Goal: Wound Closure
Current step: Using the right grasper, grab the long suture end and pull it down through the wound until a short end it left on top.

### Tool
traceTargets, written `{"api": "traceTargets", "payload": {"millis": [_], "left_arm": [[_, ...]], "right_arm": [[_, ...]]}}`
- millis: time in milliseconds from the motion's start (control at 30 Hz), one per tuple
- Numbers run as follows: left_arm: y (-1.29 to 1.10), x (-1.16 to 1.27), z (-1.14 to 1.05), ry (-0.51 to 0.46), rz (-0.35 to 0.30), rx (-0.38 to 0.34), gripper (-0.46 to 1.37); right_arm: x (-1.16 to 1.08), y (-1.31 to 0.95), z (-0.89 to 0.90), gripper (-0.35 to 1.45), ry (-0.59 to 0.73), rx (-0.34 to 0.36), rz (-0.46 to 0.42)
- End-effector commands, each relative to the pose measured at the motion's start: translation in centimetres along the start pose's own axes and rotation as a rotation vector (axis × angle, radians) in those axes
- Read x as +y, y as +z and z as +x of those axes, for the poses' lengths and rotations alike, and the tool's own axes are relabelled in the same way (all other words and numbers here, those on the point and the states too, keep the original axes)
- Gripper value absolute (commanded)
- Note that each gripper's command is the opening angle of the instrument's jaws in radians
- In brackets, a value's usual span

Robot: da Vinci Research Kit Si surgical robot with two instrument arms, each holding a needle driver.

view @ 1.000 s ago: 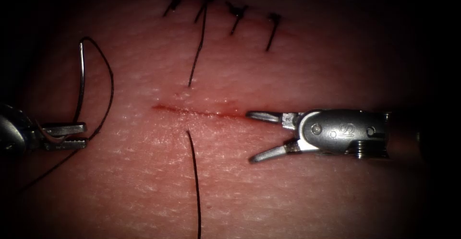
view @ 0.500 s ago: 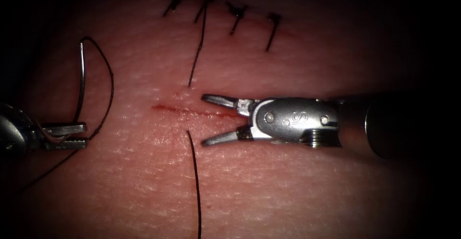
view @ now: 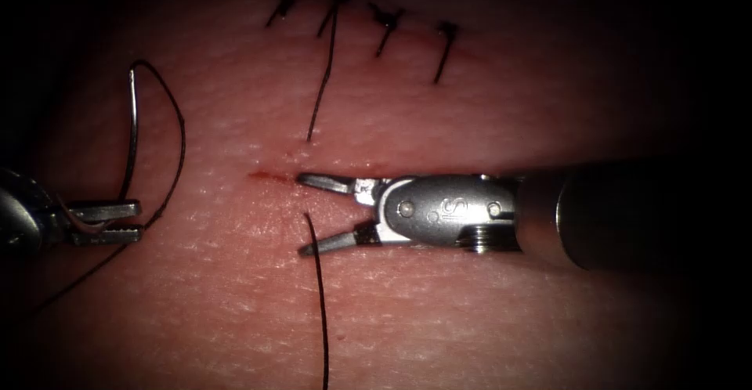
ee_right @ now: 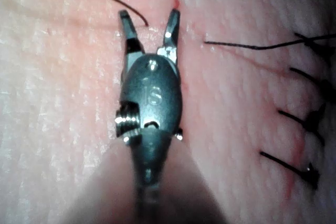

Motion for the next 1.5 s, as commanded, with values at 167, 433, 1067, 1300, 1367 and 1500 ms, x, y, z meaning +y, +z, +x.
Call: {"api": "traceTargets", "payload": {"millis": [167, 433, 1067, 1300, 1367, 1500], "left_arm": [[0.00, 0.00, 0.00, 0.000, -0.009, 0.000, -0.35], [-0.01, -0.02, 0.01, -0.001, -0.012, 0.003, -0.35], [-0.01, -0.02, 0.01, -0.001, -0.010, 0.001, -0.35], [0.00, -0.01, 0.00, -0.001, -0.009, 0.001, -0.35], [0.00, -0.01, 0.00, -0.001, -0.009, 0.001, -0.35], [0.00, -0.01, 0.00, -0.001, -0.009, 0.000, -0.35]], "right_arm": [[-0.03, -0.04, -0.02, -0.35, -0.005, -0.016, 0.041], [-0.06, -0.03, -0.02, -0.35, -0.005, -0.029, 0.043], [-0.46, -0.09, 0.18, -0.35, -0.012, -0.056, 0.117], [-0.94, -0.22, 0.37, -0.35, -0.012, -0.075, 0.165], [-1.02, -0.25, 0.40, -0.35, -0.009, -0.081, 0.174], [-1.23, -0.34, 0.48, -0.35, -0.004, -0.088, 0.189]]}}
